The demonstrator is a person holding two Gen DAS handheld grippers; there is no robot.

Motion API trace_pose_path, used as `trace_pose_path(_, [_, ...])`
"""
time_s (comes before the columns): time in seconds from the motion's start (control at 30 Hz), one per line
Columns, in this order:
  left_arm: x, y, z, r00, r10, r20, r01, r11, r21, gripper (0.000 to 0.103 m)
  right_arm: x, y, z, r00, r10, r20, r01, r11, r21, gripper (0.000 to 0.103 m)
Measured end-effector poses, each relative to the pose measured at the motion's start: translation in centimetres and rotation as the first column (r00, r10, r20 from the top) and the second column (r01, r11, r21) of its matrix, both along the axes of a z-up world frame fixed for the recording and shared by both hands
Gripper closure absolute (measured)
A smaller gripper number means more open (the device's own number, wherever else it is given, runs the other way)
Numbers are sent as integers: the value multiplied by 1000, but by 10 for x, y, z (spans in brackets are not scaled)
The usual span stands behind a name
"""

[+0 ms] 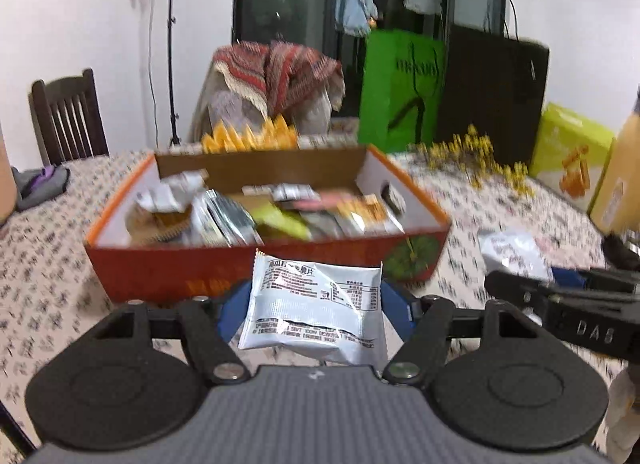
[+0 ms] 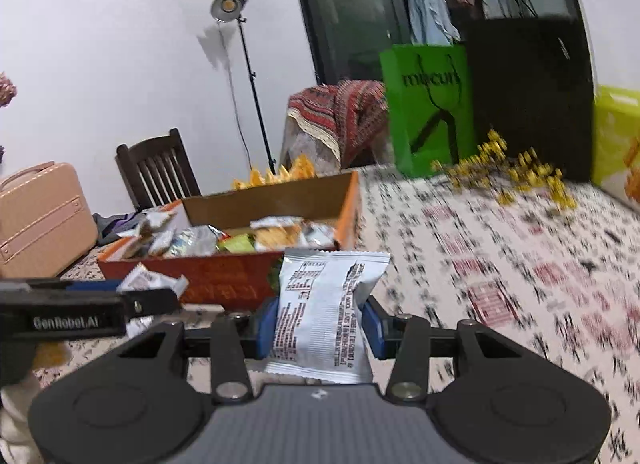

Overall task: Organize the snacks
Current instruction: 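Carry both white sachets into the box and open both grippers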

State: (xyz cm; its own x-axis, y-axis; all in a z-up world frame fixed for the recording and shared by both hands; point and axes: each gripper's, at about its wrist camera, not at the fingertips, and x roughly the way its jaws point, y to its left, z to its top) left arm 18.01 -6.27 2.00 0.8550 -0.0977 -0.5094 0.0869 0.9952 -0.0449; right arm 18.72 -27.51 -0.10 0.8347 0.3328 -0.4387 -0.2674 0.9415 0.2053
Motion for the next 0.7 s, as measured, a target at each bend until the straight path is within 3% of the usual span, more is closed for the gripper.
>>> trace_pose_path(0.37, [43,33,45,991,78,111,-70,995,-73,31,44,51,46,996,59,68,-55,997,-55,59])
trace_pose_path(0.7, [91,62,43,974,179,138,-163,979,-124,31,115,90,52,998,51,28,-49,997,-53,59])
